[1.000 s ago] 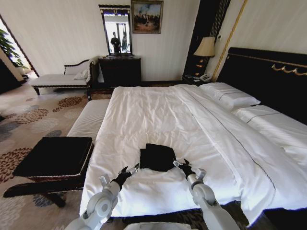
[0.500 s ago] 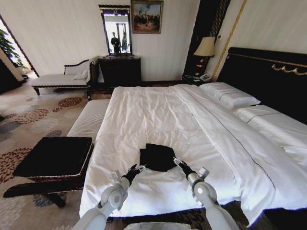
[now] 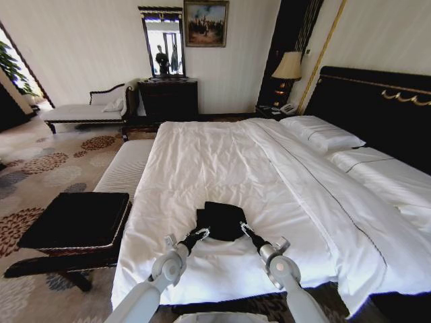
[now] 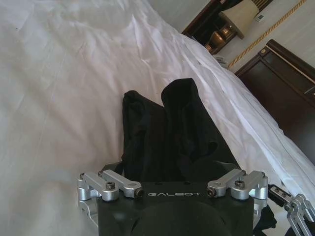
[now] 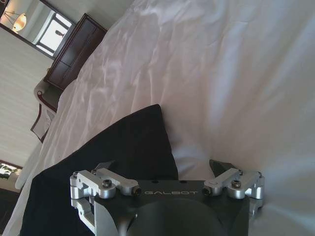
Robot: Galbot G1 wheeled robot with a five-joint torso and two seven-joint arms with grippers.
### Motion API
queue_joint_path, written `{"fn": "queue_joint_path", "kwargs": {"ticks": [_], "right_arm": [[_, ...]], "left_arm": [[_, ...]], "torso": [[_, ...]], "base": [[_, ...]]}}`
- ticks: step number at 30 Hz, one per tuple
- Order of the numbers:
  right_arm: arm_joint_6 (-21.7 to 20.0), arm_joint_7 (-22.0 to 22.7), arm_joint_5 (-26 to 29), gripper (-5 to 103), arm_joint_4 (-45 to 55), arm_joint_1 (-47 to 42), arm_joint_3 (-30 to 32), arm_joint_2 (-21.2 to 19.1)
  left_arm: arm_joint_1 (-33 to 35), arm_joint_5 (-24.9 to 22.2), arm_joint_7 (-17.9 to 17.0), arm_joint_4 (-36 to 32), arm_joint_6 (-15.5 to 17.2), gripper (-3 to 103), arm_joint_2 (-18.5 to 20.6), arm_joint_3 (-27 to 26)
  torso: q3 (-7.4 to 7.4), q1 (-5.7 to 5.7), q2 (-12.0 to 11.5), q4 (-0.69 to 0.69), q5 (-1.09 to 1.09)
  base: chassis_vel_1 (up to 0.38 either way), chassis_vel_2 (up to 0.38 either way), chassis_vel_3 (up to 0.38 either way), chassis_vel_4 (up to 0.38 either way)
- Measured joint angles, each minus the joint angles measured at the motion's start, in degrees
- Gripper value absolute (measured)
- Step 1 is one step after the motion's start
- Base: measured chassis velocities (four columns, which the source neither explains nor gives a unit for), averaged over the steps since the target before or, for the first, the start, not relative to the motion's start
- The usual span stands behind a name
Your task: Fold the clothes on the bed and place them into the basket.
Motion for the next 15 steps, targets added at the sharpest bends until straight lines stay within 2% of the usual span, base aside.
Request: {"fn": "queue_joint_path", "kwargs": {"ticks": [6, 15], "right_arm": [[-0.21, 0.03, 2.18, 100, -0.88, 0.87, -0.31, 0.83], [-0.21, -0.03, 2.43, 100, -2.27, 2.0, -0.84, 1.4]], "left_arm": [[-0.63, -0.09, -0.6, 0.6, 0.0, 100, -1.75, 0.39], [-1.29, 1.6, -0.54, 2.15, -0.1, 102, -2.81, 0.33]], "torso": [[0.0, 0.0, 0.0, 0.0, 0.0], [-0.01, 0.0, 0.0, 0.0, 0.0]], "base": [[0.0, 0.0, 0.0, 0.0], [0.0, 0.0, 0.0, 0.0]]}}
